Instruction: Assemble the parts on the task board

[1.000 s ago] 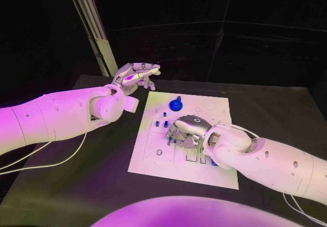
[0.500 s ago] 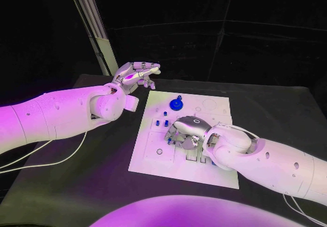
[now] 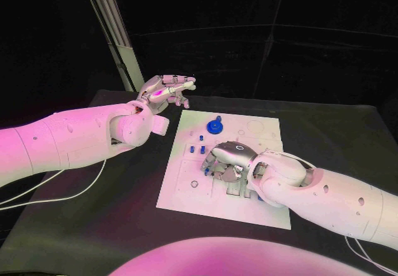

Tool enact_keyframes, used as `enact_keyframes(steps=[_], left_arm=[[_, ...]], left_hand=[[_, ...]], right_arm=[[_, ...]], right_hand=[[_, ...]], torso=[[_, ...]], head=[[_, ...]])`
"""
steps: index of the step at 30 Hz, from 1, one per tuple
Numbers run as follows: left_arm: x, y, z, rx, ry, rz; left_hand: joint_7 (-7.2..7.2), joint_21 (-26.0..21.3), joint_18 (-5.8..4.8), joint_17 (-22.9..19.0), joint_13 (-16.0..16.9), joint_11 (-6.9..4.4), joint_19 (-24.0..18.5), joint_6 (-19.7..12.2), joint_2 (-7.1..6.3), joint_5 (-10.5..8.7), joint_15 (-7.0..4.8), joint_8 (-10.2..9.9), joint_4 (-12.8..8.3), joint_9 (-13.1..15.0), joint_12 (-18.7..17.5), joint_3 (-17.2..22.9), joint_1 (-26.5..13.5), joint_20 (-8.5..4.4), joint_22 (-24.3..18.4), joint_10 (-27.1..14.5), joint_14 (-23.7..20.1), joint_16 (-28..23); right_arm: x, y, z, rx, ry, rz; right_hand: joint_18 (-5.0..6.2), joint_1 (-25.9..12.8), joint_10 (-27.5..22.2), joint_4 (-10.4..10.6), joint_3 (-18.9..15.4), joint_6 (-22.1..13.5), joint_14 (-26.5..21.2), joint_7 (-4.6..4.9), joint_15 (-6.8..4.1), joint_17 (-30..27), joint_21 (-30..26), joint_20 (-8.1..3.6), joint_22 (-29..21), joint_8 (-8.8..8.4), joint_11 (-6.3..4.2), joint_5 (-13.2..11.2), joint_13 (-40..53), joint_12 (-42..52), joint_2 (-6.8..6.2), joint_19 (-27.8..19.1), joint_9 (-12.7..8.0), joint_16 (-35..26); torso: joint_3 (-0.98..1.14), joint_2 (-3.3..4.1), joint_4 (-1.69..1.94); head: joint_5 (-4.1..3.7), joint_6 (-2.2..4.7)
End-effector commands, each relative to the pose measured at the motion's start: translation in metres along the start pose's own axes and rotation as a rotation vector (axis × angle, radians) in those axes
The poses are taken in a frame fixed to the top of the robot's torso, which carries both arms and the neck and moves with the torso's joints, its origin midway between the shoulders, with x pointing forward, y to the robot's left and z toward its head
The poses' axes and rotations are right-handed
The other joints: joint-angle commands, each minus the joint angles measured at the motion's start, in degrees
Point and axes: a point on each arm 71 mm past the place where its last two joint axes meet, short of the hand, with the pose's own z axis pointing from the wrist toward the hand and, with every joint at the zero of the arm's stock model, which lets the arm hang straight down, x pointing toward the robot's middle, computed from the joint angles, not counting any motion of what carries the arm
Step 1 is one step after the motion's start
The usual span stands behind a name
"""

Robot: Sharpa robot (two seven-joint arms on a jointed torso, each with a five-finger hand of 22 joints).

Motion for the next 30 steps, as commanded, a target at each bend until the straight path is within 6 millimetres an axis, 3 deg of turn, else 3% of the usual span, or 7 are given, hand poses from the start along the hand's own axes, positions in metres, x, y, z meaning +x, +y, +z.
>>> enact_keyframes(steps=[1,19,30], left_arm=[[0.0011,-0.0012,0.0007,0.005,0.011,-0.009],[0.0011,-0.0008,0.0011,0.002,0.014,-0.011],[0.0017,-0.0007,0.0013,0.001,0.017,-0.013]], left_hand=[[0.19,-0.16,0.77,-0.06,-0.07,0.03,-0.28,-0.34,0.33,0.21,-0.01,0.22,-0.27,-0.05,0.40,-0.04,-0.02,0.01,-0.08,-0.39,-0.37,-0.20],[0.20,-0.24,0.76,-0.25,-0.10,0.05,-0.27,-0.39,0.35,0.21,0.01,0.25,-0.27,-0.06,0.46,-0.07,-0.04,0.03,-0.15,-0.45,-0.46,-0.26],[0.20,-0.28,0.76,-0.30,-0.11,0.05,-0.27,-0.39,0.43,0.22,0.01,0.27,-0.27,-0.05,0.50,-0.05,-0.01,0.03,-0.19,-0.47,-0.48,-0.28]], right_arm=[[0.0007,0.0001,-0.0002,0.000,0.018,-0.011],[0.0018,0.0020,0.0029,0.016,0.026,-0.050],[0.0021,0.0017,0.0038,0.023,0.027,-0.066]], right_hand=[[-0.28,-0.50,0.14,-0.04,0.22,0.12,1.40,0.36,0.45,0.03,0.39,-0.10,0.09,-0.09,0.14,0.30,0.10,-0.12,-0.10,0.40,0.08,0.35],[-0.26,-1.04,0.12,-0.24,0.26,0.12,1.35,0.38,0.46,-0.11,0.37,-0.09,0.04,-0.10,0.16,0.28,0.09,-0.13,-0.19,0.34,0.09,0.35],[-0.20,-2.44,-0.45,-0.56,0.08,-0.39,1.24,0.44,0.57,-0.42,0.20,0.00,-0.19,-0.26,0.28,0.33,0.03,-0.32,-0.72,0.11,0.01,0.34]], torso=[[0.00,-0.02,0.02],[0.02,0.00,-0.06],[-0.01,-0.03,0.07]], head=[[0.04,-0.18],[0.06,-0.38],[0.00,-0.45]])
